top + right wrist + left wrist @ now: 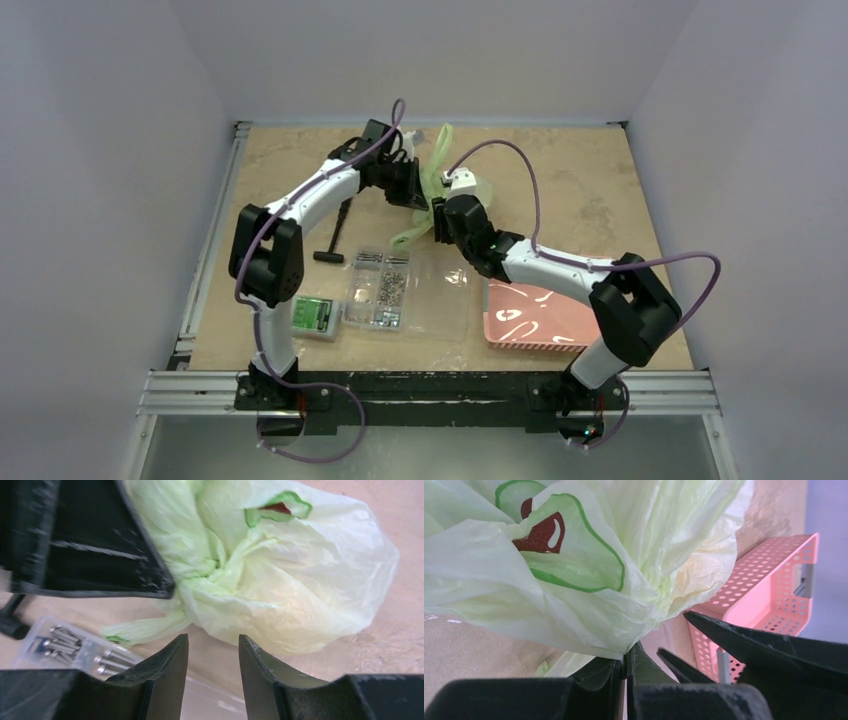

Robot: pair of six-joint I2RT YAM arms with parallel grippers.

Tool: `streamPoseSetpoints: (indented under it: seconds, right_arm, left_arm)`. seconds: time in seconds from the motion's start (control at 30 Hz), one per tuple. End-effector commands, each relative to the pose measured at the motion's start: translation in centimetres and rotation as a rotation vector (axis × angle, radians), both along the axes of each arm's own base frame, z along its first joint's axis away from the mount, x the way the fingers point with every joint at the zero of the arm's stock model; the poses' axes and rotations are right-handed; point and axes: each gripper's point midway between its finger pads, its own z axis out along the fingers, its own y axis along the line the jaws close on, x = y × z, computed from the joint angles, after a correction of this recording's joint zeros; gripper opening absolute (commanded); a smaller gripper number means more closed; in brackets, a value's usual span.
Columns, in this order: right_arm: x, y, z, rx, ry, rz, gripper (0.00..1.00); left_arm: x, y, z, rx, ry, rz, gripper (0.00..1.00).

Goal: Take the fake fruits out of the plastic bag
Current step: Untie the plastic bag at the center of the board.

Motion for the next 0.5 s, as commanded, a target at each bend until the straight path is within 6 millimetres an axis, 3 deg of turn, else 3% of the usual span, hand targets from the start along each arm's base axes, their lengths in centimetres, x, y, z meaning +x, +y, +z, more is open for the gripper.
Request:
streamPoseSetpoints:
  seconds: [0.0,0.23,0.47]
  right_arm:
    - [2.6,-1.3,0.7,-0.070,-0.106,-0.099,0.39]
    - [3.2,0.0,1.3,-0.089,-0.133,-0.075,0.38]
    - [3.1,0.6,3.5,-0.068,-0.198,-0.051,0.43]
  left_arm:
    - [0.6,-0.5,5.1,-0.170,-0.038,0.015,0.00]
    - [0.2,-0.9,5.3,-0.212,0.001,0.006,0.00]
    - [0.3,-0.6,6.1,-0.236,0.003,0.008,0.00]
